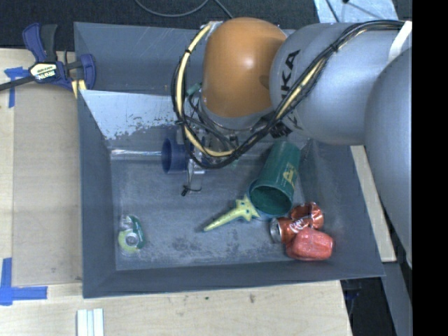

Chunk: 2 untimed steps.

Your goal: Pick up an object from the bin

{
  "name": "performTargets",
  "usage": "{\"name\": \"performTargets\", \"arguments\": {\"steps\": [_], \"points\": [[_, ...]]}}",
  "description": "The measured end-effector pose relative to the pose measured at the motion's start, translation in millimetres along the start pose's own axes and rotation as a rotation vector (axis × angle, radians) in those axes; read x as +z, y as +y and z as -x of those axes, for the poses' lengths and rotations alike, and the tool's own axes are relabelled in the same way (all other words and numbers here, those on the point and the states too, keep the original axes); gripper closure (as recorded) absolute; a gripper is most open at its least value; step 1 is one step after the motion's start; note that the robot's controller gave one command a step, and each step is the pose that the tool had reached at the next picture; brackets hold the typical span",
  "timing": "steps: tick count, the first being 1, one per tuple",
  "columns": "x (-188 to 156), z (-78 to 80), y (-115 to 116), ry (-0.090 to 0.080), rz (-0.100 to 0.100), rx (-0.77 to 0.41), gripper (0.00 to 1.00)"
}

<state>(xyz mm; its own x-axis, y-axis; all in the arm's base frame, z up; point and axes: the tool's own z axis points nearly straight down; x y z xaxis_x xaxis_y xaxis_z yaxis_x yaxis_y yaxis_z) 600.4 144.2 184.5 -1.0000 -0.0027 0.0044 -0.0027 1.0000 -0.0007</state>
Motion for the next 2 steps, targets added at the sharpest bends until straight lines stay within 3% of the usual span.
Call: {"name": "performTargets", "arguments": {"steps": [1, 2], "points": [[-5, 1.2, -1, -0.007, 0.002, 0.003, 0.00], [65, 20.4, -23, -0.013, 0.004, 0.018, 0.00]]}}
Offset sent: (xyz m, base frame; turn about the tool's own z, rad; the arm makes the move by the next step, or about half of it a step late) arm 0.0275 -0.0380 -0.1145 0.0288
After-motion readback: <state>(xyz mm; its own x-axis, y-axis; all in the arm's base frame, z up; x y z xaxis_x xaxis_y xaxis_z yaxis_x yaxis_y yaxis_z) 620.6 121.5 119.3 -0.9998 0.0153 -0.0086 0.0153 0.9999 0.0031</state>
